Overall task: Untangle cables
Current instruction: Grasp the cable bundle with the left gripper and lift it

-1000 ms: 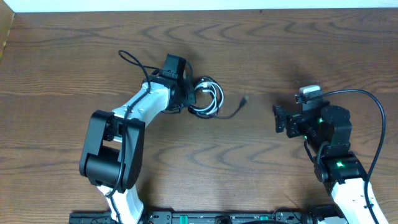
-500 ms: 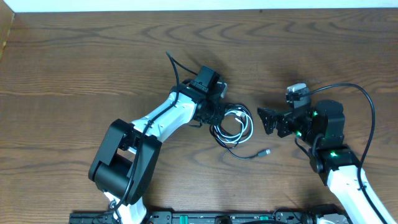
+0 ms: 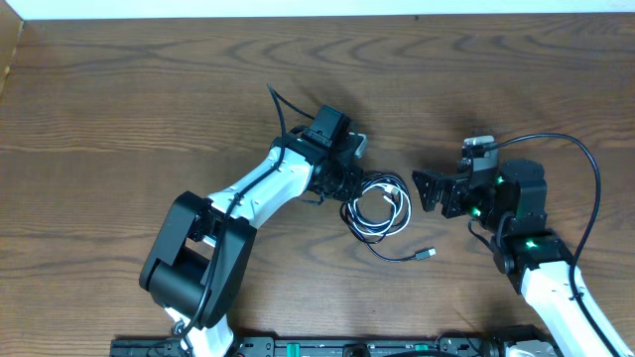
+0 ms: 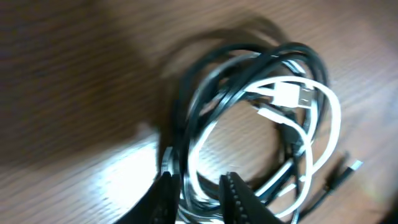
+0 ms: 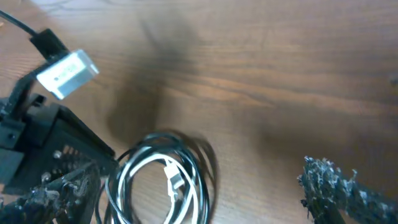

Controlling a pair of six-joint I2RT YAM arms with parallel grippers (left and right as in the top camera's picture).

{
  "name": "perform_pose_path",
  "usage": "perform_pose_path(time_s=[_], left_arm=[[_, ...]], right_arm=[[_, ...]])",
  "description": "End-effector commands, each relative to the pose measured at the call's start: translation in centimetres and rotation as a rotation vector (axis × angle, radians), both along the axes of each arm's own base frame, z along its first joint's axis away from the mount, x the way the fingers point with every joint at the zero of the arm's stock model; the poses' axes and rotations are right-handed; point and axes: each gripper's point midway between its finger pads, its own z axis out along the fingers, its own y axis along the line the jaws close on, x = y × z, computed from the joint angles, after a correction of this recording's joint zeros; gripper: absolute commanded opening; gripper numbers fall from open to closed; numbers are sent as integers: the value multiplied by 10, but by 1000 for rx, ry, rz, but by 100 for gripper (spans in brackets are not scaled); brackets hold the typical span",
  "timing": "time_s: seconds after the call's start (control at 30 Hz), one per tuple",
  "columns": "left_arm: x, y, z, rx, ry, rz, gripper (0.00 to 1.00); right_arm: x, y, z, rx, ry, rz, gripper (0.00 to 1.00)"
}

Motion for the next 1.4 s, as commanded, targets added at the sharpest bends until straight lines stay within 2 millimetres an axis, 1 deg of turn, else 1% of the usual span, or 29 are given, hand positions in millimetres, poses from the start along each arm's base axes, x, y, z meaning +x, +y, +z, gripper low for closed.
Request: perform_pose_path(time_s=[0.0, 0.1, 0.27, 0.43, 0.6, 0.63, 0.83, 1.0, 1.13, 1.23, 1.37], left_arm=[[3, 13, -4, 66, -37, 13, 29], [1, 14, -7, 70, -30, 15, 29], [3, 12, -10, 65, -37, 14, 31], [1, 3, -14, 51, -67, -8, 36], [3, 7, -23, 146, -134, -9, 36], [3, 6, -25, 166, -154, -13, 35], [0, -9, -23, 143, -183, -38, 36], [-6, -12, -30, 161, -176, -56, 36], [-8, -12, -36, 173, -165, -60, 36], [-8, -11, -38, 178, -165, -59, 36], [-1, 2, -43, 250, -184, -6, 36]], right_arm=[[7, -8, 4, -30, -18, -42, 99], [8, -13, 4, -39, -20, -61, 99], [8, -13, 3, -42, -16, -64, 98], [9, -15, 2, -49, -14, -73, 95], [8, -15, 0, -50, -8, -73, 95], [8, -15, -2, -52, 3, -72, 95], [5, -15, -15, -59, 52, -70, 95], [4, -15, -17, -60, 58, -71, 97], [4, -15, -17, -60, 58, -70, 97], [4, -15, -17, -61, 58, -70, 97], [4, -16, -17, -61, 59, -70, 98]])
